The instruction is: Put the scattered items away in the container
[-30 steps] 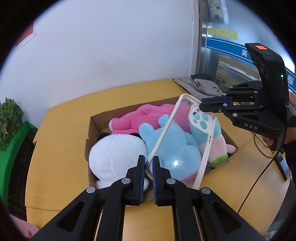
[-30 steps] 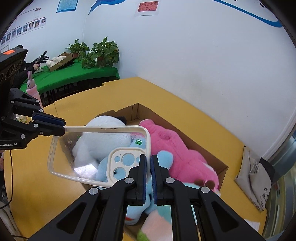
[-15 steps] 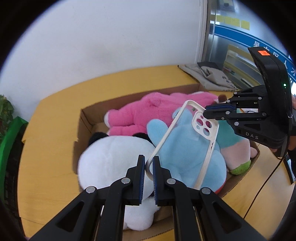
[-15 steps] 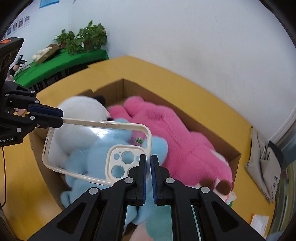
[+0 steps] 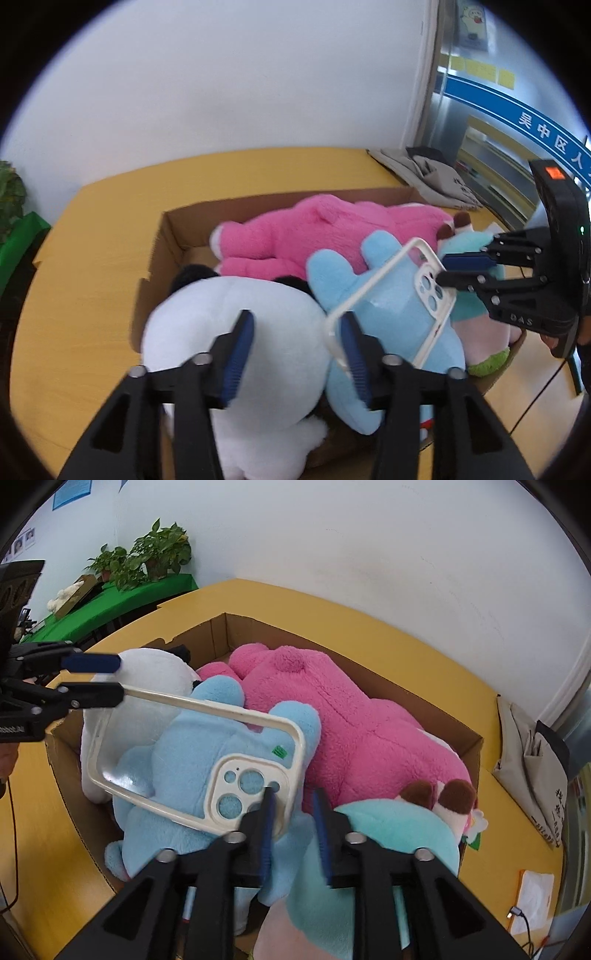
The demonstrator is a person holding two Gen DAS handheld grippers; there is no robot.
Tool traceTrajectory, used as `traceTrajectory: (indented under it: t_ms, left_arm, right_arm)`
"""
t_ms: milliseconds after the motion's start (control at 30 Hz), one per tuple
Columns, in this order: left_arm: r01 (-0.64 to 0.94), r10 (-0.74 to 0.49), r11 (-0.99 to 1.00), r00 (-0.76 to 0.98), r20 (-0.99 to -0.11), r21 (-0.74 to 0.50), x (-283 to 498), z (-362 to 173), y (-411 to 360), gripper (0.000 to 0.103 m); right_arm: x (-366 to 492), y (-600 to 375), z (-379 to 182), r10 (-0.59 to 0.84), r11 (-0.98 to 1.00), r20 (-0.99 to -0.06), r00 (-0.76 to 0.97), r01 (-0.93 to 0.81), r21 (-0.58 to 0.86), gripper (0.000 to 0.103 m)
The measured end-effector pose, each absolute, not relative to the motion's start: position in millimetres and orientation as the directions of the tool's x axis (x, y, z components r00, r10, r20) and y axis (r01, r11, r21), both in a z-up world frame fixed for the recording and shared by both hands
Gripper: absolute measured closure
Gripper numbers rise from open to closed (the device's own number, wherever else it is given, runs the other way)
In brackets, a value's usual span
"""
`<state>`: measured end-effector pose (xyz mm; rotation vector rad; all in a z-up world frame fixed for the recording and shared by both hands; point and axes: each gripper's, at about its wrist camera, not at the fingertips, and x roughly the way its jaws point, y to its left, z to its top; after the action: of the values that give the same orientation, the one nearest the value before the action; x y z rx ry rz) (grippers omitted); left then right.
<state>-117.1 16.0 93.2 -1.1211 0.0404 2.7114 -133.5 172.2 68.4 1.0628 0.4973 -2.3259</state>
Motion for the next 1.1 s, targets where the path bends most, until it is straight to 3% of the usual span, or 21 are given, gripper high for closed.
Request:
traceTrajectory:
  t_ms: [100, 267, 700, 867, 1100]
  left_arm:
    - [-0.165, 0.148, -0.985, -0.715, -0.683, -0.040, -107.2, 100.0, 3.6, 0.050]
    - [-0.123, 0.146, -0.989, -0.725, -0.673, -0.081, -84.2, 93.2, -13.7, 0.050]
    - [-0.090, 0.155, -0.987, -0.719, -0.678, -0.131, -34.9, 38.4, 13.3, 0.050]
    - [-0.076, 0.158, -0.985, -0.745, -0.648, -0.154, -19.1, 32.3, 14.3, 0.032]
    - [-0.057, 0.133, -0.988, -0.777, -0.615, -0.141, -24.8, 27.5, 6.9, 0.031]
  right_arm:
    - [-122.1, 181.0, 74.5, -0.348, -0.805, -0.754, -0.557, 0.589, -0.064, 0.059]
    - [-85.8, 198.6, 86.1, -0.395, -0.829, -0.696, -0.599, 0.559, -0.011, 0.025]
    - [-21.0, 228.5, 45.6, -0.287, -0.941, -0.678, -0.677, 0.332, 0.066, 0.013]
    - [-6.6, 236.3, 37.6, -0.211, -0.971, -0.636, -0.742, 0.232, 0.053, 0.006]
    - [-22.4, 239.5, 16.1, -0.175, -0.984, -0.643, -0.746, 0.153, 0.090, 0.001]
